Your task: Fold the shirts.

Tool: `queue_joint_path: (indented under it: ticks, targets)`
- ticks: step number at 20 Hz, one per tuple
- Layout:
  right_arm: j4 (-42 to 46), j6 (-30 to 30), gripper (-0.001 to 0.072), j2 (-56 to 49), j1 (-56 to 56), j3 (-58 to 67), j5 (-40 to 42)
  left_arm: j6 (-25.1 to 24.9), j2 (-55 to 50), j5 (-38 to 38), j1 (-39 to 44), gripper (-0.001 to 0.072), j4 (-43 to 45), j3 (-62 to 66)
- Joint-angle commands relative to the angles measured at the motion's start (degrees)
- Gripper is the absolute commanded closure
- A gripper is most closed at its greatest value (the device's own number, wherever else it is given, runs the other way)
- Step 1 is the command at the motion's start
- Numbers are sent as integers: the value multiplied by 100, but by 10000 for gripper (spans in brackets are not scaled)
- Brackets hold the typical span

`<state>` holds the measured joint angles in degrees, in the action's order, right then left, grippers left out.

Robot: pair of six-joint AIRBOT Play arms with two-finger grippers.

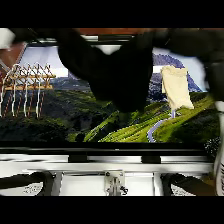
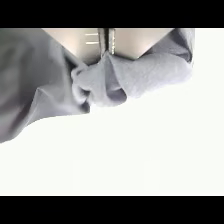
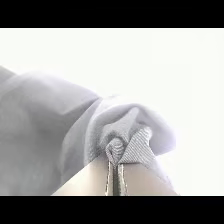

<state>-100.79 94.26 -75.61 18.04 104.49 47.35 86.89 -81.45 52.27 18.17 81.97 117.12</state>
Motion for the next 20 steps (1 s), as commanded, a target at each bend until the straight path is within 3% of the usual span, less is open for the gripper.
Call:
queue_joint_path:
  ticks: [1, 4, 8, 11, 14, 20]
  targets:
    - [92, 131, 630, 693, -2, 1003, -1239, -116, 1169, -1681, -4, 641, 4, 542]
    - [87, 28, 630, 1137, -2, 1198, -1399, -118, 2120, -1939, -7, 641, 118, -4]
    - [125, -245, 630, 1408, -2, 1198, -254, -70, 2411, -566, -7, 641, 463, -96]
    - [81, -341, 630, 1399, -2, 1180, 481, 474, 2138, -98, -4, 640, 452, -107]
    - [260, -341, 630, 1399, -2, 1180, 426, 892, 1670, -396, -4, 640, 243, -107]
    - [1325, -367, 630, 1399, -2, 1182, 70, 925, 713, -1858, -4, 641, -1388, -105]
